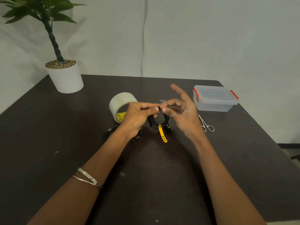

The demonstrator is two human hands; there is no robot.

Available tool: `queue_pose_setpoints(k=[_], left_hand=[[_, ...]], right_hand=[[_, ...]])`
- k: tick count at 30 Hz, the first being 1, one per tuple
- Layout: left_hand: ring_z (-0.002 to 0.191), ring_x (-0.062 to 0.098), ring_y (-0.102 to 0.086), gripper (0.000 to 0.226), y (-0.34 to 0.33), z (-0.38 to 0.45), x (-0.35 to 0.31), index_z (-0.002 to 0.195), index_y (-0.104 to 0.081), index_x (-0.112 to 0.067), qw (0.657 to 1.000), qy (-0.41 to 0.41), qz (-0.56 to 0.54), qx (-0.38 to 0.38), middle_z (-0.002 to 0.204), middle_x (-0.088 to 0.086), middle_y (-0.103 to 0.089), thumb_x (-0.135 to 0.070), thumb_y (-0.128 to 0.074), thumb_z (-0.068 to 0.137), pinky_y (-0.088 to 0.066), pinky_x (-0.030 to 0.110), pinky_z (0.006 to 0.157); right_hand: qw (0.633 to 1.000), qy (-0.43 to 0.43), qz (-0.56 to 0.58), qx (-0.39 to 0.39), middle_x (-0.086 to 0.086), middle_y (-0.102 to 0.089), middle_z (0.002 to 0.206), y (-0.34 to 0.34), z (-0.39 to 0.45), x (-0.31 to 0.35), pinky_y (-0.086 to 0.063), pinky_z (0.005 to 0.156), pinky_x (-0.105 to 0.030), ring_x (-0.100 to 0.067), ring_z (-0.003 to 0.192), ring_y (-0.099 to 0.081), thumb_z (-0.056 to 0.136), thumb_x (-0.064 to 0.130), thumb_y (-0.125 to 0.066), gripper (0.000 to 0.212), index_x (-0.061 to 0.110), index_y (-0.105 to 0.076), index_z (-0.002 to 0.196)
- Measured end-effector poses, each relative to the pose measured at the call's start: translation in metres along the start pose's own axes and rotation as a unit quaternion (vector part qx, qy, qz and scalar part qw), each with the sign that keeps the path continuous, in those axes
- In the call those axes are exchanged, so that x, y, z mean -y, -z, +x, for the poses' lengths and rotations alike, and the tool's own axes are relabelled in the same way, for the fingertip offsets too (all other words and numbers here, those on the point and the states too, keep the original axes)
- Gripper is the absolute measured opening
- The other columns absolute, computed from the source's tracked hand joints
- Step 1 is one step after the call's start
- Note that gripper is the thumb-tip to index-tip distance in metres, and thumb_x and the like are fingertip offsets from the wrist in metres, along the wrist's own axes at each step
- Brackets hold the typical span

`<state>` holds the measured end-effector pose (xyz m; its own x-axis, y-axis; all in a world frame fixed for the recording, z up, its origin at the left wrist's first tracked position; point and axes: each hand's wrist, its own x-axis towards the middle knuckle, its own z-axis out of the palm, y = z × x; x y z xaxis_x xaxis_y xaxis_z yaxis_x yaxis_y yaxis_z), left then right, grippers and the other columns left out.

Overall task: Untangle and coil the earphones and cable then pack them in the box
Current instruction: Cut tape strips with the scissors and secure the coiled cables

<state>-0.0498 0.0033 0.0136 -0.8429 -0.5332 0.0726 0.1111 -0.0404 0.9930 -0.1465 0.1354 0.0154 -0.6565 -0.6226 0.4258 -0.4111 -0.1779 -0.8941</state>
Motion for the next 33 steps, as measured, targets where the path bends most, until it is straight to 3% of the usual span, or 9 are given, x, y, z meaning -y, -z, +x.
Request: queue_pose_setpoints(k=[3, 8, 13, 16, 23, 26, 29, 33], left_hand=[[0.081, 0.013, -0.069, 0.018, 0.000, -0.001, 0.000, 0.094, -0.074, -0.012, 1.000, -0.002, 0.001, 0.012, 0.086, 0.003, -0.076, 0.001, -0.067, 0.083, -0.055, 0.026, 0.083], [0.072, 0.007, -0.068, 0.020, -0.002, -0.002, -0.001, 0.095, -0.073, -0.009, 1.000, 0.007, -0.014, 0.019, 0.080, 0.000, -0.074, 0.004, -0.066, 0.083, -0.052, 0.019, 0.074], [0.086, 0.017, -0.069, 0.019, -0.001, 0.000, 0.001, 0.095, -0.074, -0.009, 0.999, 0.015, -0.020, 0.021, 0.090, 0.009, -0.075, 0.001, -0.069, 0.081, -0.054, 0.028, 0.083], [0.080, 0.016, -0.069, 0.018, -0.001, 0.000, 0.002, 0.095, -0.074, -0.007, 0.999, 0.020, -0.028, 0.016, 0.087, 0.010, -0.075, 0.002, -0.070, 0.080, -0.053, 0.029, 0.083], [0.072, 0.011, -0.068, 0.018, 0.001, 0.002, 0.000, 0.095, -0.074, -0.008, 1.000, 0.004, 0.008, 0.028, 0.085, 0.008, -0.075, 0.000, -0.071, 0.080, -0.054, 0.023, 0.081], [0.072, 0.013, -0.066, 0.018, 0.003, 0.003, 0.001, 0.096, -0.074, -0.005, 1.000, 0.001, 0.001, 0.029, 0.089, 0.014, -0.074, 0.001, -0.071, 0.079, -0.053, 0.023, 0.078], [0.074, 0.013, -0.068, 0.015, 0.000, 0.003, 0.001, 0.093, -0.073, -0.004, 0.999, 0.013, -0.032, 0.035, 0.084, 0.011, -0.074, 0.004, -0.067, 0.081, -0.053, 0.021, 0.072], [0.068, 0.009, -0.065, 0.010, -0.009, 0.001, 0.001, 0.087, -0.074, -0.005, 1.000, 0.008, -0.026, -0.002, 0.078, 0.008, -0.073, 0.001, -0.068, 0.082, -0.052, 0.022, 0.076]], right_hand=[[1.000, -0.003, -0.014, -0.011, -0.004, -0.074, 0.088, 0.000, 0.001, -0.005, -0.049, 0.094, -0.055, -0.024, 0.096, -0.069, 0.078, 0.007, -0.076, 0.076, 0.022, -0.038, 0.143], [1.000, -0.001, -0.001, -0.020, -0.011, -0.073, 0.088, 0.001, -0.001, -0.004, -0.054, 0.090, -0.050, -0.026, 0.091, -0.071, 0.075, -0.001, -0.077, 0.081, 0.016, -0.038, 0.144], [0.999, 0.013, -0.001, -0.036, -0.010, -0.074, 0.088, -0.002, -0.002, 0.001, -0.056, 0.086, -0.035, -0.020, 0.093, -0.071, 0.075, -0.001, -0.077, 0.082, 0.016, -0.037, 0.145], [0.998, 0.014, 0.006, -0.057, -0.008, -0.074, 0.088, -0.005, -0.003, 0.002, -0.055, 0.079, -0.023, -0.019, 0.090, -0.071, 0.075, -0.003, -0.076, 0.086, 0.018, -0.033, 0.146], [0.996, -0.041, 0.004, -0.081, -0.007, -0.070, 0.109, -0.003, 0.001, -0.010, -0.056, 0.084, -0.034, -0.021, 0.085, -0.073, 0.070, 0.005, -0.082, 0.098, 0.021, -0.025, 0.149], [0.994, -0.087, 0.034, -0.052, -0.007, -0.075, 0.093, -0.004, 0.001, -0.012, -0.054, 0.091, -0.036, -0.020, 0.087, -0.072, 0.074, 0.007, -0.079, 0.089, 0.015, -0.029, 0.147], [0.992, -0.099, 0.066, -0.029, -0.007, -0.073, 0.077, -0.003, 0.001, -0.007, -0.058, 0.077, -0.033, -0.024, 0.070, -0.069, 0.078, 0.001, -0.074, 0.080, 0.008, -0.032, 0.146], [0.994, -0.101, 0.029, -0.030, -0.016, -0.069, 0.078, -0.001, 0.001, 0.000, -0.055, 0.058, -0.027, -0.014, 0.057, -0.061, 0.078, -0.003, -0.073, 0.075, 0.008, -0.037, 0.142]])
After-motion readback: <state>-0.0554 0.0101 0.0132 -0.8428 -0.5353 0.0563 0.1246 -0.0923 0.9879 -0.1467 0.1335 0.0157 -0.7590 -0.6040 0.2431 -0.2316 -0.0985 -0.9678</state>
